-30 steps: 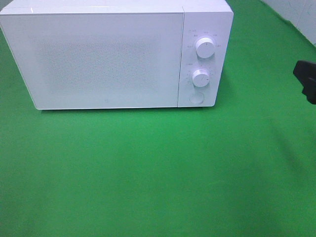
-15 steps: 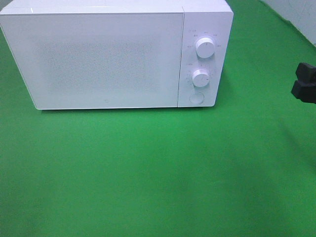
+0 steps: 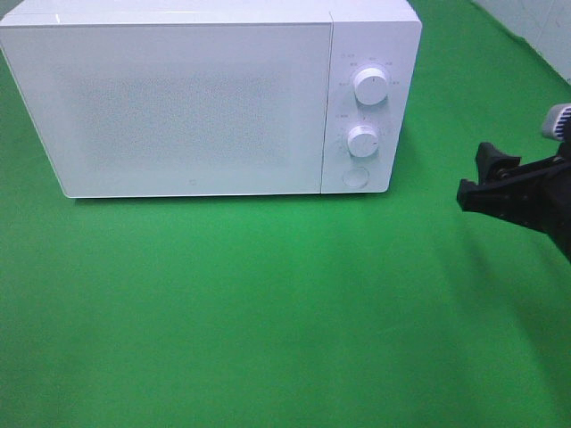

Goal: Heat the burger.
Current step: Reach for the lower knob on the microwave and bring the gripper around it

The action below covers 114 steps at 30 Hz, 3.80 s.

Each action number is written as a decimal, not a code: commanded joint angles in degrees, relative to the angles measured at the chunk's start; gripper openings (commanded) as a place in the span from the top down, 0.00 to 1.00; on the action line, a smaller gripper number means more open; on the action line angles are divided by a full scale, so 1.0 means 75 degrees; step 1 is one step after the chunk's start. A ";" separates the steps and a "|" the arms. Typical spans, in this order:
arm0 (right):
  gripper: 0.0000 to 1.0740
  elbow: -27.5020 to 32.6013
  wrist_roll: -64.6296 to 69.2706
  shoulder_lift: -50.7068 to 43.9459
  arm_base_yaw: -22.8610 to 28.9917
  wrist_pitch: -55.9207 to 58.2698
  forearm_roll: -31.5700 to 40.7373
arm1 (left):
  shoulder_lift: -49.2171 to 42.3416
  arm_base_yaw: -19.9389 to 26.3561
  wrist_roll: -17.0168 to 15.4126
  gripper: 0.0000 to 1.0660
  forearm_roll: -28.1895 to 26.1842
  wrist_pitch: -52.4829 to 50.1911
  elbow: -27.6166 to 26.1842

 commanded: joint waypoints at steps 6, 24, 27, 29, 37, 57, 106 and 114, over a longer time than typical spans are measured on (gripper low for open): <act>0.31 -0.0665 -0.0115 0.0588 0.1383 -0.0619 0.0955 | -0.0130 0.0023 0.0000 0.08 -0.0023 -0.0031 0.0015; 0.31 -0.1864 -0.0710 0.1658 0.2399 -0.0596 0.2032 | -0.0130 0.0023 0.0000 0.08 -0.0023 -0.0031 0.0015; 0.31 -0.2063 -0.0710 0.1879 0.2399 -0.0596 0.2032 | -0.0130 0.0023 0.0000 0.08 -0.0023 -0.0031 0.0015; 0.31 -0.2185 -0.0703 0.2017 0.2368 -0.0581 0.2032 | -0.0130 0.0023 0.0000 0.08 -0.0023 -0.0031 0.0015; 0.31 -0.2620 -0.0649 0.2368 0.2170 -0.0474 0.1811 | -0.0130 0.0023 0.0000 0.08 -0.0023 -0.0031 0.0015; 0.31 -0.3728 0.0015 0.3400 0.1215 0.0099 0.0573 | -0.0130 0.0023 -0.0008 0.08 -0.0015 -0.0031 0.0015; 1.00 -0.4362 0.0145 0.3973 0.0688 0.0420 -0.0038 | -0.0130 0.0023 -0.0008 0.08 -0.0015 -0.0031 0.0015; 1.00 -0.4362 0.0336 0.3973 0.0688 0.0222 -0.0046 | -0.0130 0.0023 -0.0008 0.08 -0.0015 -0.0031 0.0015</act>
